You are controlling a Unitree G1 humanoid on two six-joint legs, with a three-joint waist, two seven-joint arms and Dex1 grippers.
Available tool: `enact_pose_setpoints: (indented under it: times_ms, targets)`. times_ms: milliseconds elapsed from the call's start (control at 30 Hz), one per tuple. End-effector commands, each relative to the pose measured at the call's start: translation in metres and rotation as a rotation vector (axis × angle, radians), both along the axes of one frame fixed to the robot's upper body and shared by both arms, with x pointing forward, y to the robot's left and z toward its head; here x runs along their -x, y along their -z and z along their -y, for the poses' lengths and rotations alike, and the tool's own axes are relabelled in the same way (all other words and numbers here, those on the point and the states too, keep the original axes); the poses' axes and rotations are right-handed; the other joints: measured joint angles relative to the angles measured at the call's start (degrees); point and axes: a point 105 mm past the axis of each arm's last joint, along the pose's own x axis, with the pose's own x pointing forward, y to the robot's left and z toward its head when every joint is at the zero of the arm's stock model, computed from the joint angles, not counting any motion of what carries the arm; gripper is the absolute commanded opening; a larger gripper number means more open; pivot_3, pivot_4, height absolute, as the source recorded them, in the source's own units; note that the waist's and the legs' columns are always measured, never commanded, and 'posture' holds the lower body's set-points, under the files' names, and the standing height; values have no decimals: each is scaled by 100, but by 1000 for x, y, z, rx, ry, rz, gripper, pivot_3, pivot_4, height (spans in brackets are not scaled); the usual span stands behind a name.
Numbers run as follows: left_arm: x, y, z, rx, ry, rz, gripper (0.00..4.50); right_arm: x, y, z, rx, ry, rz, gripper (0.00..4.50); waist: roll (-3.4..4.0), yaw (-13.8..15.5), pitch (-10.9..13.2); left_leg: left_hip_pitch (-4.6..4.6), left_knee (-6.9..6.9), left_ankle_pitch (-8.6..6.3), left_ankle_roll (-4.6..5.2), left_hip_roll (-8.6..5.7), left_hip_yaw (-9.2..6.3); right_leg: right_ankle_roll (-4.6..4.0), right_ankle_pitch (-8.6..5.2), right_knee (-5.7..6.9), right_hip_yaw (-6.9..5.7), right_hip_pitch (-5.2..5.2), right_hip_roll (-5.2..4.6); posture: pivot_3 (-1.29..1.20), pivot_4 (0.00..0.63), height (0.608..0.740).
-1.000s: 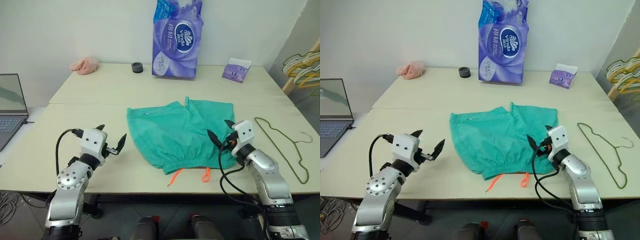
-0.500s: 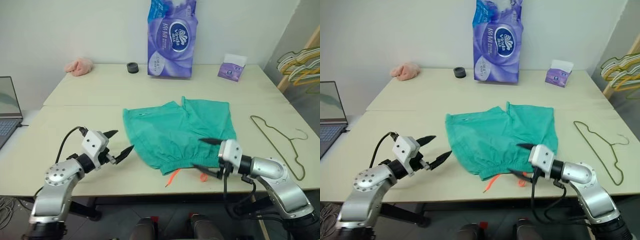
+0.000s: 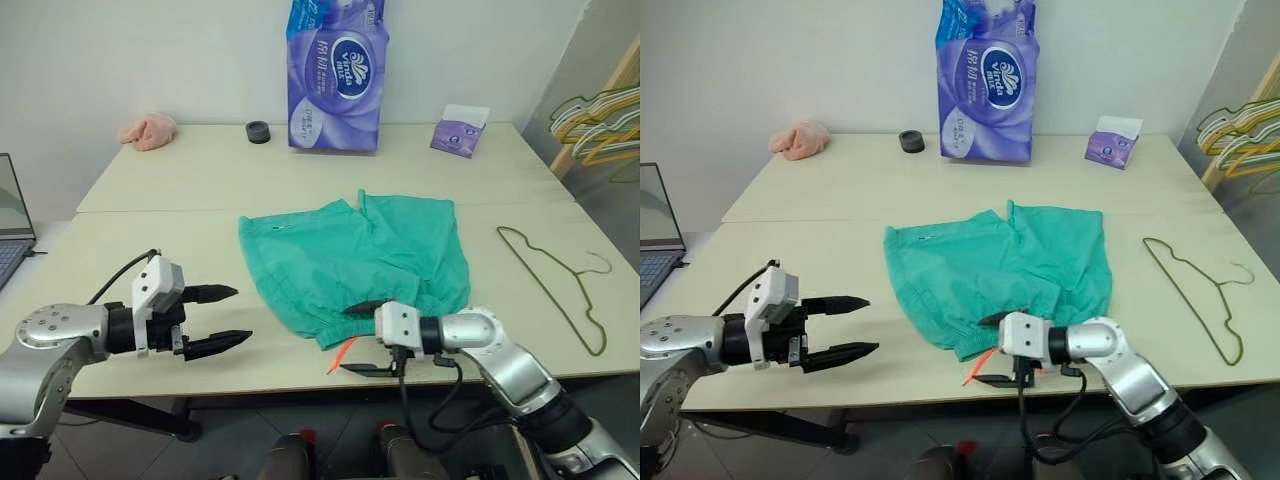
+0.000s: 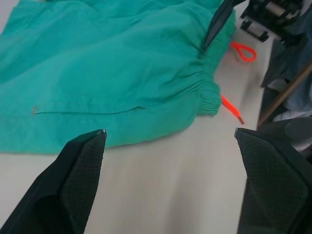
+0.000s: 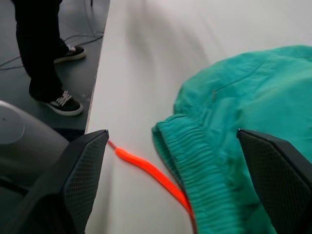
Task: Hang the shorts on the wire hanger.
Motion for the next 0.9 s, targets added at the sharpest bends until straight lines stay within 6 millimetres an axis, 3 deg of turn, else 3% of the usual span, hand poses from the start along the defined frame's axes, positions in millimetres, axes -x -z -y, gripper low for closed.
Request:
enact_pose_setpoints:
  times_ms: [33, 100, 200, 367, 567, 767, 900]
  targets:
    - [-5, -21, -5, -14, -5, 82, 4464, -10, -4, -9, 8, -8, 75, 4500, 2, 0, 2, 0, 0, 0, 0, 0, 0, 0, 0, 0, 0, 0, 0, -57, 109, 740]
    - [-6, -21, -7, -21, -12, 85, 4464, -15, -3, -13, 14, -6, 84, 4500, 4, -6, 3, 0, 0, 0, 0, 0, 4, 0, 0, 0, -1, -1, 0, -59, 109, 740]
    - [-6, -19, -9, -37, -16, 89, 4500, -23, -3, -23, 11, 22, 85, 3904, 3, -23, 3, 0, -1, 0, -1, 0, 4, -19, 12, 1, 0, -2, 0, -60, 108, 740]
    - [-5, -19, -9, -36, -20, 87, 4500, -28, 2, -26, 40, 28, 107, 2145, 4, -14, 3, 0, -2, 0, -1, 0, 0, -25, 15, 1, 0, -3, 0, -49, 106, 740]
    - [-5, -20, -8, -26, -23, 82, 4500, -26, -6, -23, 12, -28, 106, 40, 4, -19, 3, 0, -2, 0, -1, 0, 0, -25, 15, 1, -1, -2, 1, -43, 104, 740]
    - [-5, -18, -4, -20, -13, 76, 4500, -23, -12, -18, 42, -147, 168, 40, 4, -22, 4, 0, -2, 0, -1, 0, 1, -24, 15, 1, -3, -2, 1, -41, 104, 740]
    - [-3, -13, 0, -19, 3, 60, 4500, -13, -8, -2, 133, -268, 228, 40, 4, -4, 4, 0, -1, -1, -1, 0, 2, -24, 15, -1, -3, -2, 0, -50, 105, 740]
